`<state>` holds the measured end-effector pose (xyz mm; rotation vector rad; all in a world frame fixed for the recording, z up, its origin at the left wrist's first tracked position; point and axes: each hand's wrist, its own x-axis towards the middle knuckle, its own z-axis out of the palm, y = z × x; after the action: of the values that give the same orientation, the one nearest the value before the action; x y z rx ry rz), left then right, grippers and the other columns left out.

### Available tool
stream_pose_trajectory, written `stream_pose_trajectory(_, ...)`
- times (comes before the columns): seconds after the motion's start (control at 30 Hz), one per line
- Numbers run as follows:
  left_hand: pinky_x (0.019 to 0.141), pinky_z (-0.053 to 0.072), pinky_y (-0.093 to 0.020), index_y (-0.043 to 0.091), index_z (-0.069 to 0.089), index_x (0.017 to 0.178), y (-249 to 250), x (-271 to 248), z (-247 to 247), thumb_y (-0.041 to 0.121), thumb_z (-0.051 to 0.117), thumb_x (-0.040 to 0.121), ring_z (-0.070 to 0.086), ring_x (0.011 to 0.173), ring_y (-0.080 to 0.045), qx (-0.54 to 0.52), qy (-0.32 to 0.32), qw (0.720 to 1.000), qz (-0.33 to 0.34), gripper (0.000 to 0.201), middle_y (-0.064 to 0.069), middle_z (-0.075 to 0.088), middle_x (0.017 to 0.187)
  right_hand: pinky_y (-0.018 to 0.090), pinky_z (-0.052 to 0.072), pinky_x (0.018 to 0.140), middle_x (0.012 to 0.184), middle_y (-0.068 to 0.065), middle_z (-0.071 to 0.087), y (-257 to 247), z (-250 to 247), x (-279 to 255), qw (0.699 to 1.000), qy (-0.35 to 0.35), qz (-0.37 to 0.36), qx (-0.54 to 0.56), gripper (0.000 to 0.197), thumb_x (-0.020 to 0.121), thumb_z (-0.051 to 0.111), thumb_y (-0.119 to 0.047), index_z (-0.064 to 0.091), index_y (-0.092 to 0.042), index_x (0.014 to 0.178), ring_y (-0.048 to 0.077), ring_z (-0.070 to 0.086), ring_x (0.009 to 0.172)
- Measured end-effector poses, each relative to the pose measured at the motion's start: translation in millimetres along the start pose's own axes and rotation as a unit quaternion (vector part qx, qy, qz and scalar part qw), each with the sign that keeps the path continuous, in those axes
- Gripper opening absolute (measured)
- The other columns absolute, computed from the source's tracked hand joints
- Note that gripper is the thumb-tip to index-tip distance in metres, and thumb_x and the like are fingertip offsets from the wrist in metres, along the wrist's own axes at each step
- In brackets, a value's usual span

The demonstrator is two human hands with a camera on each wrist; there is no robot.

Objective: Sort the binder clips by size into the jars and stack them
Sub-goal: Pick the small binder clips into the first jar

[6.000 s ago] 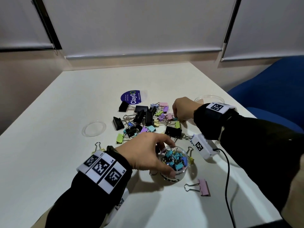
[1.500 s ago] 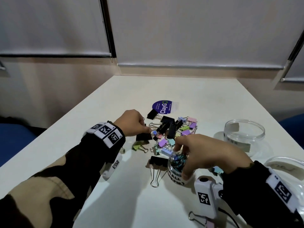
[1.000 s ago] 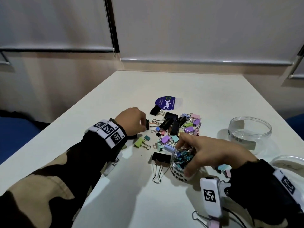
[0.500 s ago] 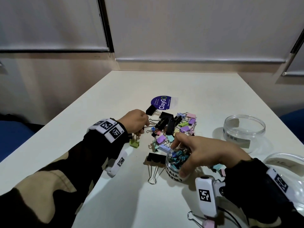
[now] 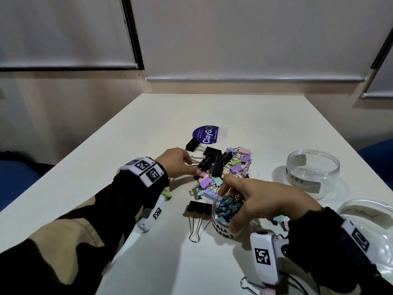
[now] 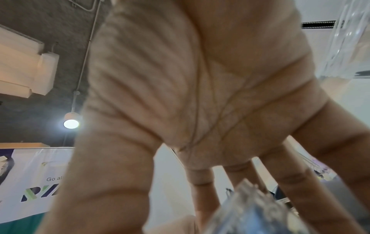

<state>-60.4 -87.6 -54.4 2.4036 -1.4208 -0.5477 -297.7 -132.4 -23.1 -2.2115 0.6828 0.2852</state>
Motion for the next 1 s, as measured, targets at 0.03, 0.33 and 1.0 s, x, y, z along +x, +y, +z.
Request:
stream_pose_trajectory(0.03, 0.072, 0.043, -0.026, 0.017, 0.067, 0.107, 1, 0, 1, 0.047, 0.08, 0.072, 0.055, 0.086, -0.014, 0.035, 0.003, 0.999, 0.015, 0.048, 0.004, 0.058, 0.094, 0.044, 0.055, 0.086, 0.104, -0.003, 0.067, 0, 0, 0, 1.0, 0.0, 0.0, -0.001, 0.063, 0.059, 0.089, -0.024, 0.047, -0.035, 0.105, 0.02, 0.068, 0.092)
stream_pose_trajectory(0.33, 0.058, 0.037, -0.023, 0.016, 0.073, 0.096, 12, 6, 7, 0.034, 0.087, 0.065, 0.05, 0.071, -0.008, 0.104, 0.039, 0.991, 0.072, 0.038, 0.006, 0.055, 0.077, 0.046, 0.056, 0.083, 0.102, -0.001, 0.069, 2, 0, 2, 1.0, 0.0, -0.001, 0.006, 0.064, 0.053, 0.089, -0.027, 0.049, -0.038, 0.101, 0.021, 0.07, 0.089)
stream_pose_trajectory(1.0, 0.054, 0.045, -0.017, 0.014, 0.072, 0.084, 10, 7, 7, 0.021, 0.083, 0.071, 0.059, 0.061, -0.007, 0.062, 0.001, 0.996, 0.062, 0.018, 0.004, 0.063, 0.074, 0.046, 0.057, 0.082, 0.101, 0.0, 0.069, 3, 0, 3, 1.0, -0.001, 0.002, 0.01, 0.063, 0.056, 0.09, -0.024, 0.048, -0.037, 0.102, 0.022, 0.071, 0.088)
